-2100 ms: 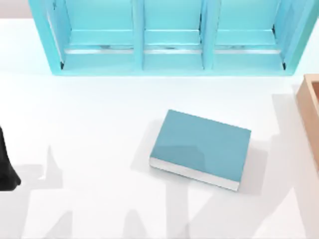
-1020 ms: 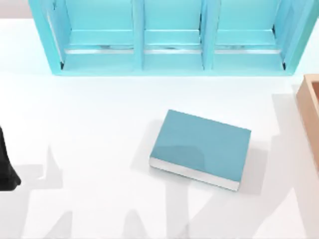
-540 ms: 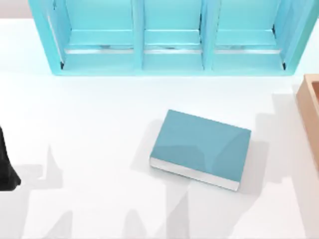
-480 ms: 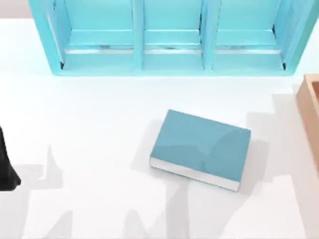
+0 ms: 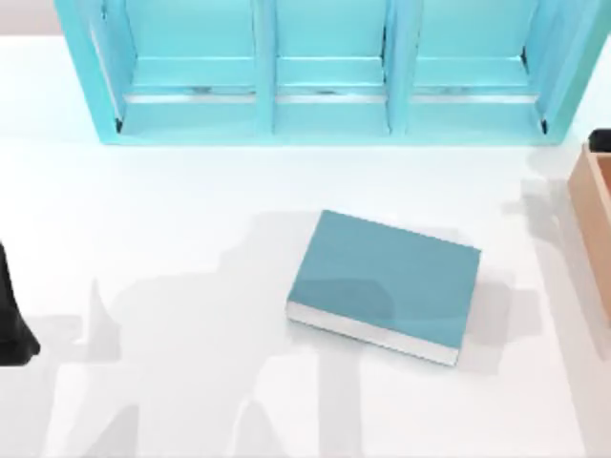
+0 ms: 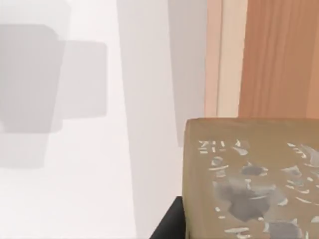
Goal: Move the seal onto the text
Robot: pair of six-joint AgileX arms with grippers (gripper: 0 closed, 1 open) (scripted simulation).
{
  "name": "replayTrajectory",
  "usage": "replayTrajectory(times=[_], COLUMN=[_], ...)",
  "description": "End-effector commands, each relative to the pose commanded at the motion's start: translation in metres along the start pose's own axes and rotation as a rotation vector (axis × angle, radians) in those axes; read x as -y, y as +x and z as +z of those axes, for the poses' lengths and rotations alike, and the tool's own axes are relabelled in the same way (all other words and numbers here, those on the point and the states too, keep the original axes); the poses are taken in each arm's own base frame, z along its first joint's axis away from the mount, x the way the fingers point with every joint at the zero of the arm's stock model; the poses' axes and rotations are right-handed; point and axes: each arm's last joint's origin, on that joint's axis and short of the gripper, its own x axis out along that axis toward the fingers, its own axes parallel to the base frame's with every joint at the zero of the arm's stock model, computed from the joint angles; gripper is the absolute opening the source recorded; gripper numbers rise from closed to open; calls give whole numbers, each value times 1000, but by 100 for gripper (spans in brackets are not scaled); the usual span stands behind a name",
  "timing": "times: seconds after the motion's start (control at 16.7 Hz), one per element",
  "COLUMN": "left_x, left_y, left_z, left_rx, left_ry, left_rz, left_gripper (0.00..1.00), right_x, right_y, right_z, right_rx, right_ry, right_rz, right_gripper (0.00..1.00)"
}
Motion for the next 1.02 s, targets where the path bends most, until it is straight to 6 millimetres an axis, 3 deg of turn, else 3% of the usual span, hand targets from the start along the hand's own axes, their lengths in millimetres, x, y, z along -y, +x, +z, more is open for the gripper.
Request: replayTrajectory(times=[0.24, 0.54, 0.66, 0.84, 1.02], left_x=[0, 0, 0, 0, 0], left_y=[0, 0, 0, 0, 0], left_z=[0, 0, 0, 0, 0], left_rx=[0, 0, 0, 0, 0], left_ry=[0, 0, 0, 0, 0], left_rz=[0, 0, 0, 0, 0], left_gripper=[100, 100, 100, 100, 100], right_x=[-27, -27, -36, -71, -122], right_y=[-38, -37, -33, -18, 5], right_z=[-14, -13, -8, 3, 9], right_rx=[97, 97, 96, 90, 80], right_ry=[-26, -21, -15, 1, -3], right_rz=[-14, -12, -12, -12, -15], right_gripper=[0, 0, 0, 0, 0])
